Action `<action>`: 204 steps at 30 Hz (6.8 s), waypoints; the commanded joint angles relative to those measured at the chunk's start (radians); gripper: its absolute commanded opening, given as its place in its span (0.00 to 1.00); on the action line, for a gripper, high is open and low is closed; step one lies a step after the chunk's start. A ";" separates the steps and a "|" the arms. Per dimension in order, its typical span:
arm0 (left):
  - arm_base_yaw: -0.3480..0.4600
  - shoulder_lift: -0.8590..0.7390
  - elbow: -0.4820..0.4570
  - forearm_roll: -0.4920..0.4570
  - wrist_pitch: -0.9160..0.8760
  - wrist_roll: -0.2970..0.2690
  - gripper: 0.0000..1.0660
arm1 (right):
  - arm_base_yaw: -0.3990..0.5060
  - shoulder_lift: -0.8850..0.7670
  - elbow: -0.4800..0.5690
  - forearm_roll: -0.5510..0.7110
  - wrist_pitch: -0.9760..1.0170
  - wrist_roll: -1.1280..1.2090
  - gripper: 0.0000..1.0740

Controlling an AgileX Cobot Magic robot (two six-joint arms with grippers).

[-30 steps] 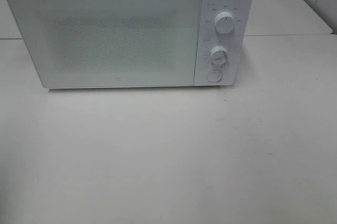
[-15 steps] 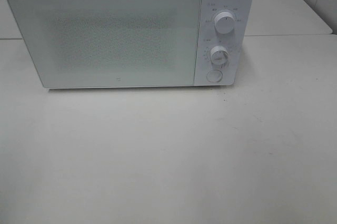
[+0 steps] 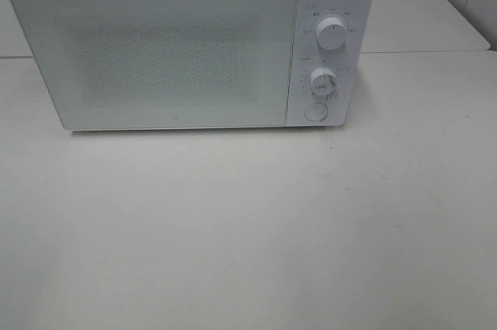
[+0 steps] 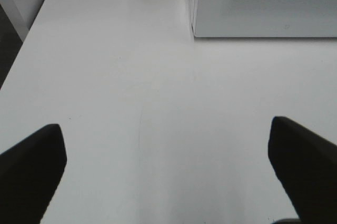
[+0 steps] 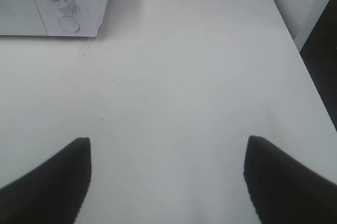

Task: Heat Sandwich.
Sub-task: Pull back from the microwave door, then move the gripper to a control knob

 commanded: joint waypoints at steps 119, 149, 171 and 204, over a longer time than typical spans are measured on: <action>0.003 -0.035 0.004 -0.009 -0.016 0.001 0.95 | 0.001 0.957 0.094 0.006 -1.199 0.004 0.71; 0.003 -0.035 0.004 -0.009 -0.016 0.001 0.95 | 0.337 1.443 0.236 0.531 -2.084 -0.332 0.71; 0.003 -0.035 0.004 -0.009 -0.016 0.001 0.95 | 0.696 1.731 0.151 0.822 -2.325 -0.322 0.71; 0.003 -0.035 0.004 -0.009 -0.016 0.001 0.95 | 0.687 1.919 -0.054 0.833 -2.286 -0.318 0.71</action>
